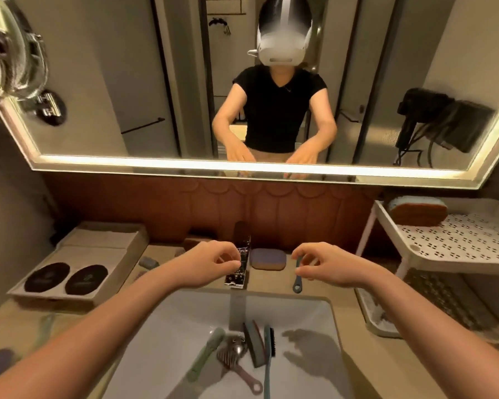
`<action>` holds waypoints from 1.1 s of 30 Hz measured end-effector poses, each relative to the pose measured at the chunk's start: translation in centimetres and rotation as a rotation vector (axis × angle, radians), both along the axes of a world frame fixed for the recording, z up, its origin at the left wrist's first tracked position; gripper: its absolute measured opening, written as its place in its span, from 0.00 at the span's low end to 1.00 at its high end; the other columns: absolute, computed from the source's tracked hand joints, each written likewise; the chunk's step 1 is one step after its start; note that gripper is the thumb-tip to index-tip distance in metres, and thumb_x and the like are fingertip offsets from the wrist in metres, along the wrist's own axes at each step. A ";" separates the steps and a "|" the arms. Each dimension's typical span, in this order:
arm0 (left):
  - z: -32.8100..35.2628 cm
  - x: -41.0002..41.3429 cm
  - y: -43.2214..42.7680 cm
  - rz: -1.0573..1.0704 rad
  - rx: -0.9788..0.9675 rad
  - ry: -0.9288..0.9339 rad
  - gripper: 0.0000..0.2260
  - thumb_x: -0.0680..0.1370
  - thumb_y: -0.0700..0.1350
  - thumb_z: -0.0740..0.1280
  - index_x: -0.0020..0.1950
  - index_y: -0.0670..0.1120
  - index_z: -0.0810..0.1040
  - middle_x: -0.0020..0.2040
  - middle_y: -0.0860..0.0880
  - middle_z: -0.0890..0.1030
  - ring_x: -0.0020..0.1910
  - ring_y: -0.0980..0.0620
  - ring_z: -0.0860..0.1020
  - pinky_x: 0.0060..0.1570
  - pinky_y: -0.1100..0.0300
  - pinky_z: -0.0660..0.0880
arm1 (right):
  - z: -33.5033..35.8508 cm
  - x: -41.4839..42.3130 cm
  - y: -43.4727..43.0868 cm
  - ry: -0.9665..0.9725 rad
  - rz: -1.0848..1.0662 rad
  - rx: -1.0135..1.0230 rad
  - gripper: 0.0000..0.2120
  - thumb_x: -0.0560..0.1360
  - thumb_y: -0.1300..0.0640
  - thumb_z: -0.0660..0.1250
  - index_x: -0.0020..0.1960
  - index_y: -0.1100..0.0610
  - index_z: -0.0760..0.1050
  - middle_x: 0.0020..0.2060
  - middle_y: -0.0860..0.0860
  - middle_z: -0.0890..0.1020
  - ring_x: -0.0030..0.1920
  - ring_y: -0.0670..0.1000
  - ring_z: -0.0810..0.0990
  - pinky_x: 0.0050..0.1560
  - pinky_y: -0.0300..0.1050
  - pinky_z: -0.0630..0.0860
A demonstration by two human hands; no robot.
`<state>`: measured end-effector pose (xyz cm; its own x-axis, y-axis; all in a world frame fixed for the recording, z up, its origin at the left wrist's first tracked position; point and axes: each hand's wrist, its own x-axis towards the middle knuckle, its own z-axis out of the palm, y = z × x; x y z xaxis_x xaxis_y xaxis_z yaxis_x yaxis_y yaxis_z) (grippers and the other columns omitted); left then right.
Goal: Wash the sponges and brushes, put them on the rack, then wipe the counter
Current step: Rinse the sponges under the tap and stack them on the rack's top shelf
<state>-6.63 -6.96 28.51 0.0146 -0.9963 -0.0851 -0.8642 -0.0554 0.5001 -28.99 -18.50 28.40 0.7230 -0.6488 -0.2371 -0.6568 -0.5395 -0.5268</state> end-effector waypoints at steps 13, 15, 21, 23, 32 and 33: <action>-7.4 12.4 -2.2 0.349 0.067 0.296 0.13 0.78 0.46 0.64 0.61 0.44 0.73 0.56 0.48 0.76 0.58 0.51 0.74 0.55 0.62 0.68 | -7.8 9.3 -5.0 0.263 -0.112 -0.034 0.24 0.75 0.51 0.67 0.68 0.55 0.66 0.66 0.53 0.73 0.64 0.53 0.73 0.62 0.45 0.71; -8.4 13.9 -3.4 0.373 0.094 0.310 0.14 0.78 0.46 0.64 0.62 0.44 0.72 0.58 0.48 0.75 0.58 0.51 0.73 0.55 0.61 0.68 | -8.8 10.3 -6.5 0.289 -0.123 -0.026 0.25 0.74 0.52 0.67 0.69 0.55 0.66 0.67 0.53 0.72 0.64 0.54 0.72 0.63 0.46 0.71; -11.5 16.9 -7.3 0.462 0.145 0.293 0.12 0.77 0.45 0.66 0.59 0.44 0.71 0.55 0.47 0.75 0.55 0.49 0.74 0.51 0.60 0.72 | -12.7 11.9 -11.2 0.360 -0.212 -0.042 0.29 0.74 0.52 0.67 0.72 0.55 0.61 0.68 0.55 0.69 0.67 0.55 0.69 0.65 0.46 0.69; -12.9 17.7 -8.7 0.451 0.148 0.185 0.17 0.76 0.48 0.66 0.64 0.45 0.71 0.59 0.46 0.74 0.61 0.45 0.73 0.60 0.53 0.71 | -14.0 12.4 -12.4 0.385 -0.205 -0.052 0.29 0.74 0.51 0.67 0.72 0.53 0.62 0.66 0.55 0.69 0.66 0.55 0.70 0.64 0.45 0.69; -16.6 18.3 -14.1 0.304 0.182 -0.277 0.29 0.77 0.53 0.63 0.75 0.51 0.55 0.74 0.49 0.60 0.73 0.47 0.59 0.71 0.52 0.60 | -18.3 13.4 -15.0 0.277 -0.103 -0.201 0.33 0.72 0.46 0.68 0.73 0.50 0.60 0.71 0.50 0.65 0.71 0.52 0.64 0.69 0.46 0.64; -17.1 18.4 -14.6 0.283 0.171 -0.309 0.29 0.77 0.53 0.63 0.75 0.50 0.55 0.74 0.49 0.61 0.72 0.47 0.60 0.70 0.52 0.60 | -18.6 13.5 -15.1 0.284 -0.077 -0.245 0.34 0.72 0.45 0.68 0.74 0.50 0.58 0.72 0.49 0.65 0.71 0.51 0.63 0.69 0.45 0.63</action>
<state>11.73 -21.57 11.42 0.3345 -0.9216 -0.1971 -0.9105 -0.3700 0.1845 -15.44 -33.64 9.82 0.5976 -0.7612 -0.2521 -0.8018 -0.5702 -0.1789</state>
